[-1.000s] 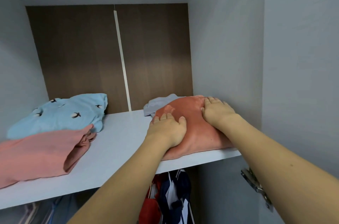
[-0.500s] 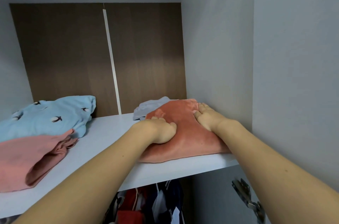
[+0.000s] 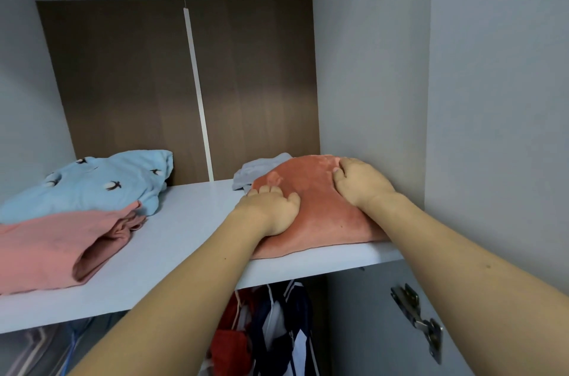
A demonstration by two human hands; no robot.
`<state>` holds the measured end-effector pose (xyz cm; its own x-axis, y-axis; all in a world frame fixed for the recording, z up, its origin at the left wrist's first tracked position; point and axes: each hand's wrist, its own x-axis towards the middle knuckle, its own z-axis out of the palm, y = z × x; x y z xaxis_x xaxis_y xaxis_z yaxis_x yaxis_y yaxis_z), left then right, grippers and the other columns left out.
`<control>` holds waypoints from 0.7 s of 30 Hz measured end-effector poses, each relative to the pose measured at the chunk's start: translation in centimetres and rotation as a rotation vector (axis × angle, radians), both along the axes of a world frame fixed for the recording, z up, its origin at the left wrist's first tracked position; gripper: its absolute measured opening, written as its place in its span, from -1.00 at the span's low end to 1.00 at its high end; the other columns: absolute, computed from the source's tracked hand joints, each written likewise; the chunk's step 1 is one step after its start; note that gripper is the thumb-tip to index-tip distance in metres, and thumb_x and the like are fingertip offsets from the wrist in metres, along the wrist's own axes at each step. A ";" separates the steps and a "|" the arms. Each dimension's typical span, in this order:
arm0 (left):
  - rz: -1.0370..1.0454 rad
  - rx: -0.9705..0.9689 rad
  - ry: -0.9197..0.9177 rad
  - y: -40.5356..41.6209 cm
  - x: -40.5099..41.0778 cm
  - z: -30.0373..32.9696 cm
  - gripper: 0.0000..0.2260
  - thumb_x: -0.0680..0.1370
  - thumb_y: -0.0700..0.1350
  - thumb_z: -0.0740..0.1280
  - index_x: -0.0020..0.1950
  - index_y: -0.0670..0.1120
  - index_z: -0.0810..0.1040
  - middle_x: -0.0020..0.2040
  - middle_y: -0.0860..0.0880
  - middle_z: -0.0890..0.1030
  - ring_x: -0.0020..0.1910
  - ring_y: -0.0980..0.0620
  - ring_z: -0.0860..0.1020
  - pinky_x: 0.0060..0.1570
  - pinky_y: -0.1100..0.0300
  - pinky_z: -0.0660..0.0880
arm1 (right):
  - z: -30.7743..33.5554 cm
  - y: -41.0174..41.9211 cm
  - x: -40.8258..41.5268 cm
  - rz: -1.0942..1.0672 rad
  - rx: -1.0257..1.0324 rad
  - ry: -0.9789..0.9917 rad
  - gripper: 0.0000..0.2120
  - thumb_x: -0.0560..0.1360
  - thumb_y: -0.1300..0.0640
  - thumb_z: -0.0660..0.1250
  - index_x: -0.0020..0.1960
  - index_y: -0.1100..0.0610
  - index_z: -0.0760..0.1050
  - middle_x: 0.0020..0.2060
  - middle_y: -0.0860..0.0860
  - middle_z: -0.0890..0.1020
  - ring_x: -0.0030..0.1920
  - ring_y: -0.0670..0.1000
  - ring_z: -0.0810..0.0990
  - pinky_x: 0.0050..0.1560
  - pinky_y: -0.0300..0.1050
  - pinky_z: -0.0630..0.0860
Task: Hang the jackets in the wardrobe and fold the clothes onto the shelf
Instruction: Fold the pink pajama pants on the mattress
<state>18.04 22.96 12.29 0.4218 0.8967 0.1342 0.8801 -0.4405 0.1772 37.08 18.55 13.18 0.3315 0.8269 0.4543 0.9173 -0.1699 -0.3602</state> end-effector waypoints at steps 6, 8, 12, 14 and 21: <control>-0.037 0.329 -0.125 -3.2 -3.0 0.9 -0.49 0.65 0.10 0.01 0.54 -0.10 0.27 0.48 -0.15 0.37 0.48 -0.15 0.26 0.48 -0.08 0.15 | 2.0 -6.9 -2.9 0.001 0.093 -0.084 -0.61 0.63 0.04 0.14 0.34 0.26 0.39 0.33 0.19 0.45 0.33 0.18 0.42 0.28 -0.03 0.34; -0.036 0.426 -0.125 -4.9 -4.8 1.1 -0.52 0.65 0.07 0.04 0.50 -0.13 0.32 0.46 -0.14 0.39 0.46 -0.14 0.28 0.48 -0.07 0.14 | 2.4 -10.1 -3.9 -0.012 0.091 -0.087 -0.58 0.62 0.05 0.15 0.39 0.27 0.35 0.37 0.19 0.41 0.37 0.18 0.39 0.33 -0.02 0.31; -0.114 0.526 -0.140 -9.2 -7.9 2.0 -0.55 0.64 0.05 0.09 0.47 -0.14 0.33 0.44 -0.10 0.40 0.44 -0.12 0.29 0.47 -0.08 0.15 | 2.8 -16.8 -7.2 -0.042 0.096 -0.093 -0.57 0.63 0.07 0.15 0.41 0.27 0.32 0.40 0.19 0.39 0.39 0.17 0.37 0.34 -0.02 0.30; -0.170 0.557 -0.179 -11.6 -9.1 2.2 -0.54 0.64 0.04 0.11 0.49 -0.15 0.30 0.46 -0.10 0.38 0.47 -0.12 0.26 0.48 -0.08 0.13 | 2.7 -20.1 -9.2 -0.058 0.118 -0.090 -0.56 0.63 0.07 0.15 0.44 0.25 0.29 0.41 0.17 0.37 0.38 0.16 0.37 0.33 -0.02 0.31; -0.382 0.618 -0.404 -20.8 -11.0 1.9 -0.47 0.65 0.03 0.13 0.57 -0.18 0.19 0.56 -0.12 0.24 0.56 -0.11 0.12 0.55 -0.04 0.00 | 2.0 -32.5 -14.3 -0.157 0.159 -0.120 -0.45 0.63 0.05 0.16 0.55 0.19 0.14 0.53 0.10 0.23 0.52 0.07 0.19 0.47 -0.10 0.12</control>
<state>7.00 2.12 14.23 0.4956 0.4164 0.7622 0.5706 -0.8177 0.0758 22.78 -13.94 15.17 0.3861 0.6849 0.6179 0.9219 -0.2633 -0.2841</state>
